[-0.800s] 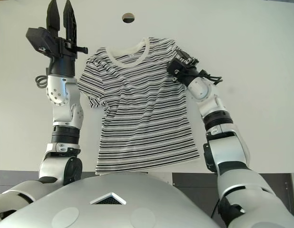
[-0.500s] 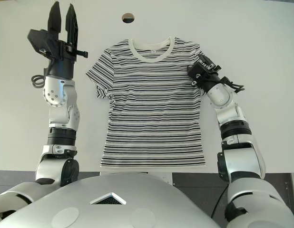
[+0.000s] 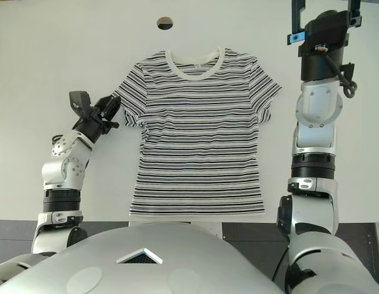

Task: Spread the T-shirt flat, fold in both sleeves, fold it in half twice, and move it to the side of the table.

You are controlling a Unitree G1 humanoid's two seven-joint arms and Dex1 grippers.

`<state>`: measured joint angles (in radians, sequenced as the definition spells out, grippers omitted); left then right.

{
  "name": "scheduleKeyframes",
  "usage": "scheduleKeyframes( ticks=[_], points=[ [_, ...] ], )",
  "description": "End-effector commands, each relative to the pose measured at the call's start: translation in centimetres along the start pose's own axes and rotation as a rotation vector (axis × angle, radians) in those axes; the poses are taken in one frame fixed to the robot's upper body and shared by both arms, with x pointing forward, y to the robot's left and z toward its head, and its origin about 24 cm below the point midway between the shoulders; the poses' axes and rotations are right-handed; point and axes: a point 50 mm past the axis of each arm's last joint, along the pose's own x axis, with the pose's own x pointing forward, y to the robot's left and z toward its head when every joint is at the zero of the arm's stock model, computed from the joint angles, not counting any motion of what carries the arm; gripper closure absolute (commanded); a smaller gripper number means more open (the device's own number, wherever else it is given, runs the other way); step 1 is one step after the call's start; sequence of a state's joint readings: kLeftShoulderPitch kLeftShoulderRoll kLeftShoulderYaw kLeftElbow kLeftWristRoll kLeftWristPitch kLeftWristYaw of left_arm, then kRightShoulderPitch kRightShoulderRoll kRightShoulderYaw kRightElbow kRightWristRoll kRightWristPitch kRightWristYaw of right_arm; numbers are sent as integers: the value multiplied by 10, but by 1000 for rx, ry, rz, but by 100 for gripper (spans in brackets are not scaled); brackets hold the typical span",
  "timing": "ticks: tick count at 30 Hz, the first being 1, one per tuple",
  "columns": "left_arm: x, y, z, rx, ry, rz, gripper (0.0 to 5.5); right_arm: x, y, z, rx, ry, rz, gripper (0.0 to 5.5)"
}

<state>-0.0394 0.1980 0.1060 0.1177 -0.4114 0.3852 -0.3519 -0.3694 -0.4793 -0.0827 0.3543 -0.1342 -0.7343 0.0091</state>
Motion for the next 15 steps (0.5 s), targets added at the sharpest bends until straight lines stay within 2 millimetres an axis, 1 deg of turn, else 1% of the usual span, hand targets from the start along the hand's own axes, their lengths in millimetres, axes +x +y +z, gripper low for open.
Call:
scheduleKeyframes(
  ticks=[1, 5, 8, 9, 10, 15],
  points=[
    [-5, 5, -10, -84, 108, 44, 386, -1, 1, 2, 7, 5, -5, 292],
    [-2, 7, -17, -117, 168, 77, 386, 0, -1, 5, 10, -4, -7, 292],
    [1, 4, -19, -136, 187, 55, 386, 0, -1, 4, 11, -2, -4, 292],
    [2, 3, -18, -144, 189, 48, 404, 0, -1, 4, 12, 0, -2, 287],
    [4, 2, -18, -152, 189, 44, 404, 0, -1, 3, 13, 1, -1, 287],
    [14, 0, -17, -182, 186, 30, 500, -2, 2, -2, 26, 42, 27, 287]
  ],
)
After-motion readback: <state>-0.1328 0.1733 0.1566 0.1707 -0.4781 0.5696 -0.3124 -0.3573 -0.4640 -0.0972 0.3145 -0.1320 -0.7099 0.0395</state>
